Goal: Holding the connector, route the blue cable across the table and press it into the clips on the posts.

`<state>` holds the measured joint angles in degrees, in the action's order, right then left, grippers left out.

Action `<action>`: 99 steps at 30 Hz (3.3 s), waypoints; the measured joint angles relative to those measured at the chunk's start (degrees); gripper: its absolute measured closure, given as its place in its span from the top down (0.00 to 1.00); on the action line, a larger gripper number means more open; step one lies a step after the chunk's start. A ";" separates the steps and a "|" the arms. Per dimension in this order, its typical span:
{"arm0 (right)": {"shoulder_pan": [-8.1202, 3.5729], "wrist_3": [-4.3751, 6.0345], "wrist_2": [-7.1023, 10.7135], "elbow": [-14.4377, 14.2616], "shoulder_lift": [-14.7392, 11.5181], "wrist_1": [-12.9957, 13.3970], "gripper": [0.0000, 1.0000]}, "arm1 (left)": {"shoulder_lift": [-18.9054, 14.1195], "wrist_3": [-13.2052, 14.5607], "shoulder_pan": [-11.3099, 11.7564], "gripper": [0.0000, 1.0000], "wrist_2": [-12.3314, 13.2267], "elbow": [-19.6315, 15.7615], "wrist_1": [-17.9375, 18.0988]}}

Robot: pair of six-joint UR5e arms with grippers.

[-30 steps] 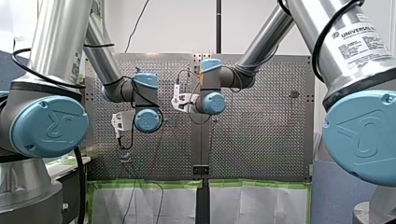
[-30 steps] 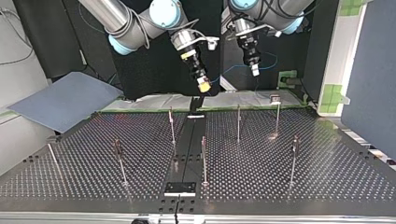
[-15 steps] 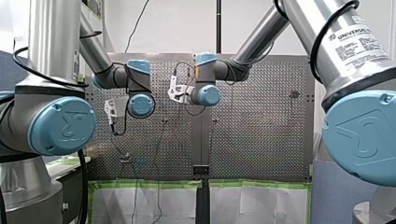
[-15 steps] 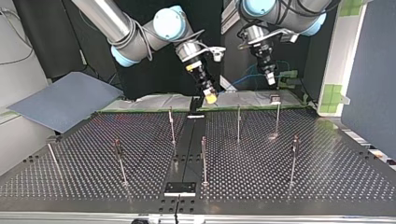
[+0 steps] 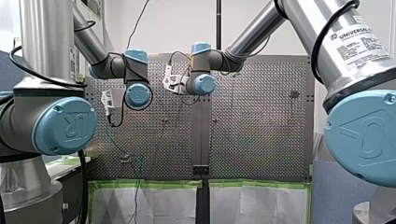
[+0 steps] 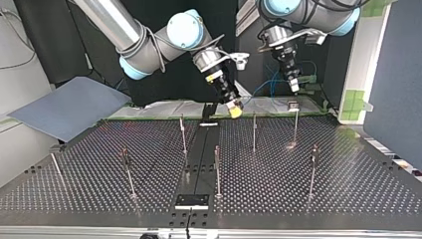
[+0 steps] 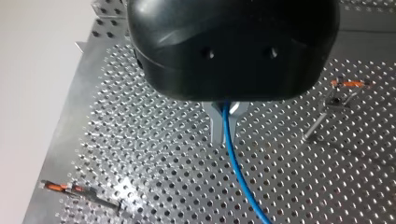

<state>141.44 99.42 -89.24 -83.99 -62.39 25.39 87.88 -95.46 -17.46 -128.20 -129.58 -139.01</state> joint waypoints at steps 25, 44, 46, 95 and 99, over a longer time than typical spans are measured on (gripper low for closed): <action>0.84 5.81 1.62 12.08 0.14 -4.70 0.00 | -4.26 0.15 8.75 0.00 4.60 9.22 -11.82; 1.63 6.94 2.10 21.30 3.07 -7.81 0.00 | -3.77 -3.06 14.52 0.00 11.44 16.99 -13.89; 1.67 6.94 2.01 21.83 3.29 -7.86 0.00 | -3.33 -3.38 14.92 0.00 11.59 17.58 -13.91; -1.62 7.21 1.67 24.87 6.63 -6.92 0.00 | 4.48 -10.40 23.43 0.00 26.10 21.14 -5.82; -1.72 7.20 1.61 25.44 6.67 -6.92 0.00 | 5.28 -11.72 24.13 0.00 27.24 21.98 -4.63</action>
<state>139.72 106.63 -87.63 -58.54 -55.71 18.47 93.16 -107.18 6.67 -100.95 -107.60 -143.64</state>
